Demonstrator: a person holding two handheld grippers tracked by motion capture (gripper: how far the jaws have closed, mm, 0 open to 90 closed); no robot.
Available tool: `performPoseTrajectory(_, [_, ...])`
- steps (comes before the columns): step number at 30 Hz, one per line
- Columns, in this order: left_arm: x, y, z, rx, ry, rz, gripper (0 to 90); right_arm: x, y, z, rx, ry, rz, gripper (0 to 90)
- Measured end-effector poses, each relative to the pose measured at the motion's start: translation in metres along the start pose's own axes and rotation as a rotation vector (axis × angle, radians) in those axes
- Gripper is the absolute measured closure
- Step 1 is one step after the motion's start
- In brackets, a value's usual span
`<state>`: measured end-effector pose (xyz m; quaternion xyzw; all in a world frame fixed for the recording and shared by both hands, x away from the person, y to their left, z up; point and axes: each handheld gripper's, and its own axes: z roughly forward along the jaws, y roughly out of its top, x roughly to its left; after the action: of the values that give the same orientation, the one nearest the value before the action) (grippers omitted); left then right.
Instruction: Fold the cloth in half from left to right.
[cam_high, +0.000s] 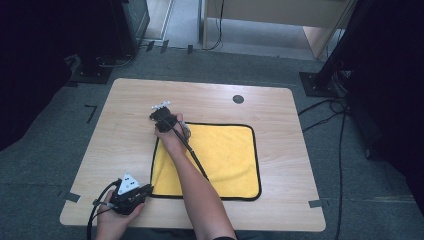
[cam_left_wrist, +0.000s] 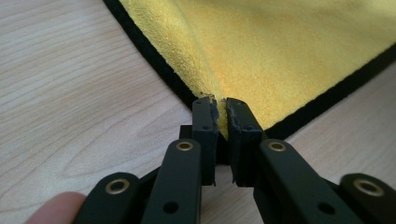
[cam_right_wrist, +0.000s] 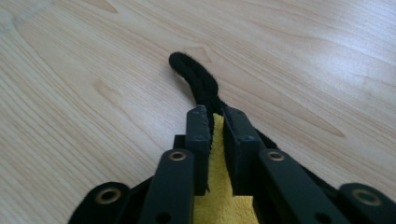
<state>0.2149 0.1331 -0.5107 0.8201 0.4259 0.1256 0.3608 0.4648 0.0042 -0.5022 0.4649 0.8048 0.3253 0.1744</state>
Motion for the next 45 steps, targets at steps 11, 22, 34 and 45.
performPoseTrajectory(11, [-0.022,0.020,-0.019,-0.095,-0.043,0.095,85.6,-0.016,0.008,-0.045,-0.100,0.021,-0.052,90.0])
performPoseTrajectory(22, [-0.012,0.009,-0.007,-0.059,-0.076,0.006,85.2,-0.024,0.001,-0.055,-0.091,0.068,-0.010,73.4])
performPoseTrajectory(34, [-0.011,0.002,0.004,-0.018,-0.070,0.032,85.1,0.017,-0.007,0.003,-0.013,-0.037,-0.003,51.7])
performPoseTrajectory(45, [-0.006,0.011,-0.025,-0.114,-0.046,0.025,85.8,0.022,0.004,-0.006,-0.049,-0.042,-0.013,88.6])
